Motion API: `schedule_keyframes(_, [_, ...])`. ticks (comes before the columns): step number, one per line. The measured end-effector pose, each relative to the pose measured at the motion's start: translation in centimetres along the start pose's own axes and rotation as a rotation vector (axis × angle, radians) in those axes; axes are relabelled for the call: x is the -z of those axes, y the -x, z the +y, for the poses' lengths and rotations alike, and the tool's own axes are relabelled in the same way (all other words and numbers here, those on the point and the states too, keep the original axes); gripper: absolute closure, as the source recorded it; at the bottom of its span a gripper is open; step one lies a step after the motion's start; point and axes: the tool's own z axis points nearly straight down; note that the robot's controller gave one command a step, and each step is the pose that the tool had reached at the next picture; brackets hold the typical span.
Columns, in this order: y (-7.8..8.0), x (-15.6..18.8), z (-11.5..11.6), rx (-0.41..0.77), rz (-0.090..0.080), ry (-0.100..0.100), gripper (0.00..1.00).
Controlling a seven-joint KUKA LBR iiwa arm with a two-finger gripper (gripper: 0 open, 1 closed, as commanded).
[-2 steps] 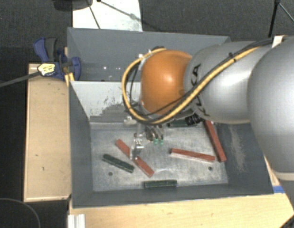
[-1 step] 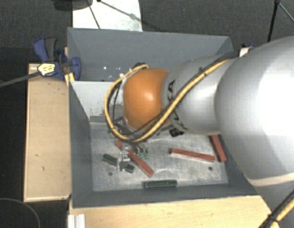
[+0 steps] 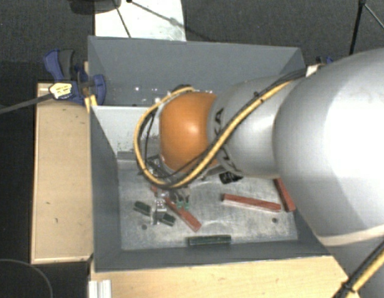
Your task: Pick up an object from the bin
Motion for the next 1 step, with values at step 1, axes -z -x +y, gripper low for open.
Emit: schedule_keyframes(1, [-1.82,1.69,1.5,-0.021,0.002,-0.001,0.0])
